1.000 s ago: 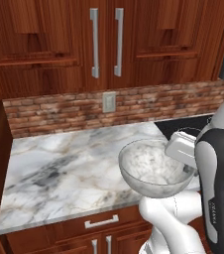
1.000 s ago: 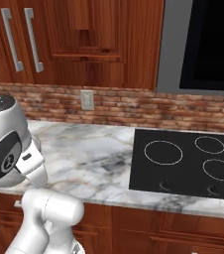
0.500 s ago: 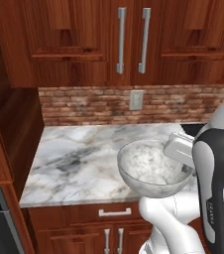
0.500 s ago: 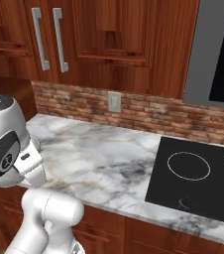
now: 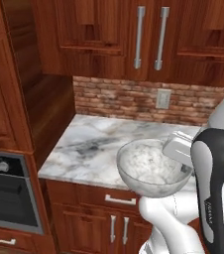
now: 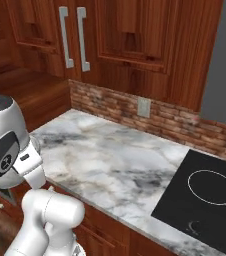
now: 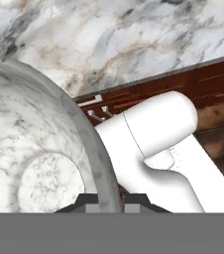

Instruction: Pick the cup and bowl from the counter and place them on the counter next to the sink.

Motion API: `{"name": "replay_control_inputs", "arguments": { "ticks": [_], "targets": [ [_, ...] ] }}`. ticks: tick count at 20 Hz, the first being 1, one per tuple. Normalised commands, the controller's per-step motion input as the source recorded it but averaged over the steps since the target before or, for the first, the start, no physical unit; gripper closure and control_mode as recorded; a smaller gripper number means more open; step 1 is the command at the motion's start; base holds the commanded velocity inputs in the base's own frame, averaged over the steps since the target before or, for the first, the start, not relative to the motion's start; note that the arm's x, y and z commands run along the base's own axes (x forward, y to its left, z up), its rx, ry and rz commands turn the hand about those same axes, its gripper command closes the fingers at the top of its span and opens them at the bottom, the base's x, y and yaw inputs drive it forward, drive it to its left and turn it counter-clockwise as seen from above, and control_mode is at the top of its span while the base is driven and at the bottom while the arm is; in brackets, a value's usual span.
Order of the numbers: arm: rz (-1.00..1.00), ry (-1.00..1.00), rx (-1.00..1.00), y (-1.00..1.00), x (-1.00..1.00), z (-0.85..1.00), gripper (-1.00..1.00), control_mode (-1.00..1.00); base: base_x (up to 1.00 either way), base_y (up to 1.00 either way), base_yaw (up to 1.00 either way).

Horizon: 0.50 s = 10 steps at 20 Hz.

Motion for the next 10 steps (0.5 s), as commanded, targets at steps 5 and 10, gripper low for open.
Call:
{"name": "replay_control_inputs", "arguments": {
  "ticks": [5,10],
  "targets": [
    [0.00,0.00,0.00,0.00,0.00,0.00,1.00,1.00,0.02,0.00,0.61],
    [0.00,0.00,0.00,0.00,0.00,0.00,1.00,1.00,-0.02,0.00,0.58]
  ]
}}
